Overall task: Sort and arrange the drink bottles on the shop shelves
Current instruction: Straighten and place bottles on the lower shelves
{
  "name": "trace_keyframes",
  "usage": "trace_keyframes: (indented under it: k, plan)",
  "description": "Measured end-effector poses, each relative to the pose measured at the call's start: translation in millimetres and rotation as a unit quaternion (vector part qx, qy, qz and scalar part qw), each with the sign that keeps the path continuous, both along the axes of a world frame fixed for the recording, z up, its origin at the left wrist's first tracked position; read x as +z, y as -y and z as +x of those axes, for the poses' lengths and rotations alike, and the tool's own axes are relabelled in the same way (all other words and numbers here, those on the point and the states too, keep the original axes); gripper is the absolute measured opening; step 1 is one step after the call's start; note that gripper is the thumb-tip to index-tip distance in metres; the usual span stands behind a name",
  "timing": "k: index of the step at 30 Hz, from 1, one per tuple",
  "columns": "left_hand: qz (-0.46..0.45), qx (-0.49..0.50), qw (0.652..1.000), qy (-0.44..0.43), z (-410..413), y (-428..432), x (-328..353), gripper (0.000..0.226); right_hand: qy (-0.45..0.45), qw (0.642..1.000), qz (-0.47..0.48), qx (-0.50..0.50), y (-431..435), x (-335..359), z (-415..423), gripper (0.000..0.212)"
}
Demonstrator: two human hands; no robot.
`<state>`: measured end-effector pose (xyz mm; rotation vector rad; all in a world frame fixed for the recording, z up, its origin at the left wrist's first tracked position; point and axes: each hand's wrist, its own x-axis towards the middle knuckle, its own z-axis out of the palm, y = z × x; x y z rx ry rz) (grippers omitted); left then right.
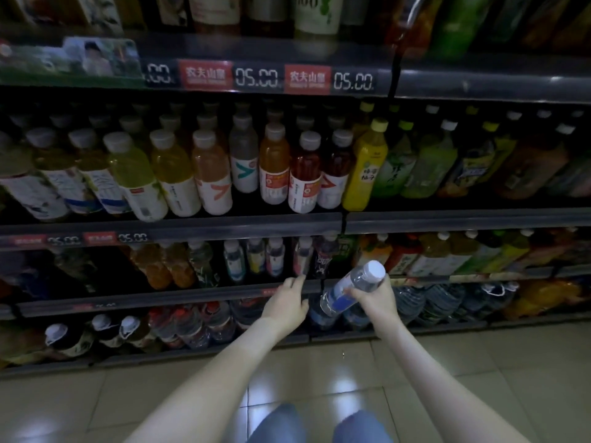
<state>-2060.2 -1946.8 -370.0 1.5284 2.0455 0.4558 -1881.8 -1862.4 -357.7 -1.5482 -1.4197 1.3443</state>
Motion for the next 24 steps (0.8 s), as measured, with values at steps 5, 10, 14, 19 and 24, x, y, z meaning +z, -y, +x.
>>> trace_keyframes:
  k: [5,10,14,19,24]
  plan:
    - [0.005,0.017,1.0,0.01,9,-45,-41,0.059,-0.025,0.999,-0.001,0.022,-46,-48,9,0.063]
    - [0.081,0.084,0.993,0.031,17,-94,-85,0.049,-0.02,0.996,0.041,0.078,-87,-90,11,0.064]
    - [0.145,0.158,0.971,0.103,32,-130,-102,0.055,-0.01,0.994,0.075,0.079,-111,-117,14,0.062]
    - [0.188,0.231,0.944,0.14,50,-177,-107,0.069,-0.027,0.993,0.095,0.065,-134,-132,20,0.063]
    - [0.183,0.297,0.937,0.025,63,-200,-101,0.071,-0.039,0.991,0.109,0.063,-143,-130,30,0.061]
